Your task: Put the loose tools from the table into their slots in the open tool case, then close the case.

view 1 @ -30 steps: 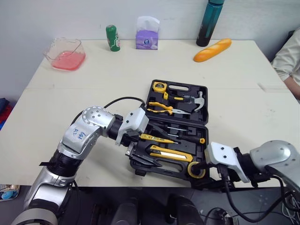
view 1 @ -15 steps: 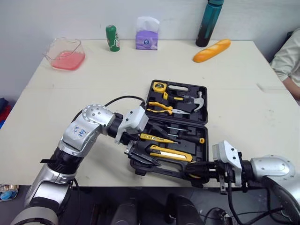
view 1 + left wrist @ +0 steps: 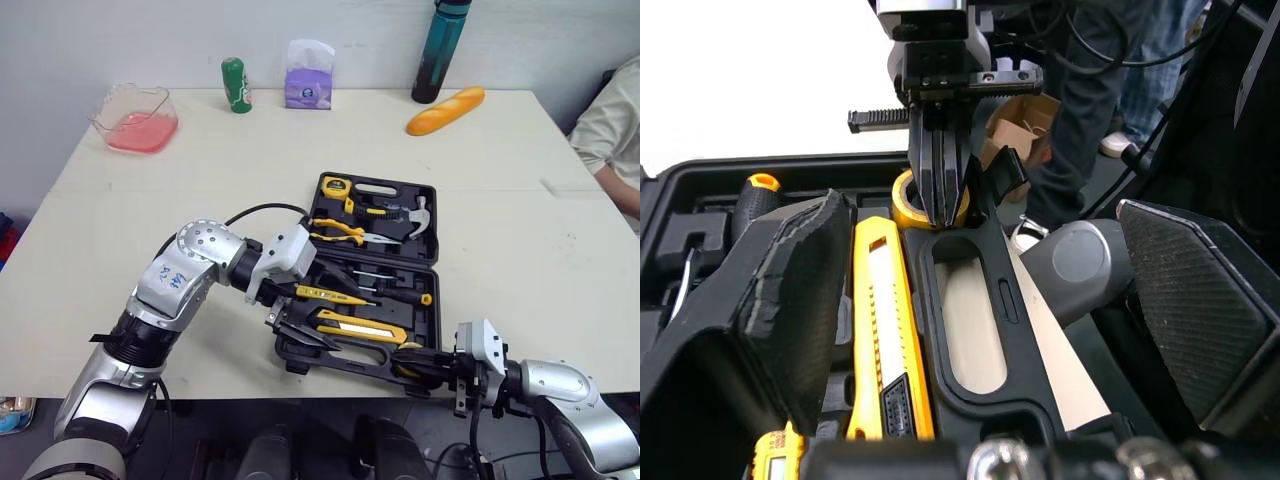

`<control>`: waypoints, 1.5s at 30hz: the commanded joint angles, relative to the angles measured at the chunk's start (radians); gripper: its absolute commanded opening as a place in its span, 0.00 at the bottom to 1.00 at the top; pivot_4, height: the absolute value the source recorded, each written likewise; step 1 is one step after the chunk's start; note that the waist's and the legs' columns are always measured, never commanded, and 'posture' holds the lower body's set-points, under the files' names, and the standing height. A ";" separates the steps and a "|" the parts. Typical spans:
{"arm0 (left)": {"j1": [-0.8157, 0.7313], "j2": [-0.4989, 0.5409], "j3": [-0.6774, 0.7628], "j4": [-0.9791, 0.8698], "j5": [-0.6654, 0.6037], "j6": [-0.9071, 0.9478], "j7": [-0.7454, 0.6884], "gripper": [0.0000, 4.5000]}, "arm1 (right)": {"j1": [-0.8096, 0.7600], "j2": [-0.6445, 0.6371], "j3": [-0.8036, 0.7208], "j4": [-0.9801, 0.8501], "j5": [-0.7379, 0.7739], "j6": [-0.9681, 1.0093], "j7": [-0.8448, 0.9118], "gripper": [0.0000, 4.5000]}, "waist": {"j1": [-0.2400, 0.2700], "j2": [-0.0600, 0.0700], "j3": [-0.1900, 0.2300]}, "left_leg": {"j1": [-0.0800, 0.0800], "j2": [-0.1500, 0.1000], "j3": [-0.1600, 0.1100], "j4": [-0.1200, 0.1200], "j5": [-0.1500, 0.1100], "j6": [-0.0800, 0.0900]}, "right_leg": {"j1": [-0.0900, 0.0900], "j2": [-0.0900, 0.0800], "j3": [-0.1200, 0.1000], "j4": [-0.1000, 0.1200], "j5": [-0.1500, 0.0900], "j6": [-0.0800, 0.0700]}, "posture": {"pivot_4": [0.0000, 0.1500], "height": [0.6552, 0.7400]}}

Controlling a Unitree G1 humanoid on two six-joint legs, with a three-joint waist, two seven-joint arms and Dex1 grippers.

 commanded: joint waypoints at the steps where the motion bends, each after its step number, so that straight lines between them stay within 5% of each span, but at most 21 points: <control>1: -0.027 0.005 0.017 0.006 0.004 -0.021 -0.013 1.00 | 0.013 -0.010 0.012 0.094 -0.038 0.040 -0.019 0.01 | 0.000 -0.001 0.000 | 0.000 0.000 0.000 0.000 0.000 0.000 | 0.000 0.000 0.000 0.000 0.000 0.000 | 1.00 0.91; 17: -0.030 -0.012 0.014 0.027 0.021 -0.059 -0.003 1.00 | 0.051 -0.109 0.012 -0.059 -0.070 0.065 -0.030 0.01 | 0.006 -0.001 0.000 | -0.001 0.000 0.000 0.000 0.000 0.000 | -0.001 -0.002 0.000 -0.001 0.000 0.000 | 1.00 0.91; 23: -0.020 -0.011 0.023 0.018 0.008 -0.050 -0.010 1.00 | -0.041 -0.156 -0.180 -0.169 0.178 0.248 -0.079 0.01 | 0.016 0.001 0.001 | -0.003 0.000 0.000 0.000 -0.001 0.001 | -0.002 -0.002 0.000 -0.001 0.000 0.000 | 1.00 0.91; 27: -0.027 -0.005 0.043 0.054 0.019 -0.055 0.003 1.00 | -0.167 -0.244 -0.265 -0.097 0.179 0.324 -0.091 0.01 | 0.012 0.002 0.002 | -0.002 0.000 0.000 0.000 -0.001 0.001 | -0.002 -0.007 0.000 -0.002 0.000 0.000 | 1.00 0.91; 33: -0.063 0.002 0.081 0.284 0.122 -0.169 0.069 1.00 | -0.319 -0.321 -0.178 0.118 -0.011 0.339 -0.157 0.01 | 0.013 0.002 0.002 | -0.004 0.000 0.000 0.000 0.000 0.001 | -0.003 -0.001 -0.003 0.000 -0.001 -0.001 | 1.00 0.91; 36: -0.101 0.007 0.109 0.468 0.182 -0.236 0.121 0.80 | -0.384 -0.303 -0.124 0.208 -0.106 0.333 -0.216 0.00 | 0.009 0.002 0.002 | -0.005 -0.001 0.001 0.000 0.000 0.002 | -0.004 -0.002 -0.005 0.000 0.000 0.000 | 1.00 0.91; 43: -0.208 -0.040 0.097 0.823 0.343 -0.398 0.271 0.06 | -0.498 -0.229 -0.019 0.298 -0.193 0.334 -0.243 0.00 | 0.001 0.002 0.002 | -0.008 -0.002 0.002 0.000 0.001 0.003 | -0.007 -0.001 -0.010 -0.001 0.001 0.001 | 1.00 0.91; 45: -0.227 -0.067 0.093 0.879 0.375 -0.428 0.305 0.01 | -0.528 -0.207 0.009 0.306 -0.209 0.336 -0.237 0.00 | 0.001 0.002 0.002 | -0.008 -0.002 0.002 0.000 0.001 0.004 | -0.007 -0.002 -0.010 0.000 0.001 0.002 | 1.00 0.91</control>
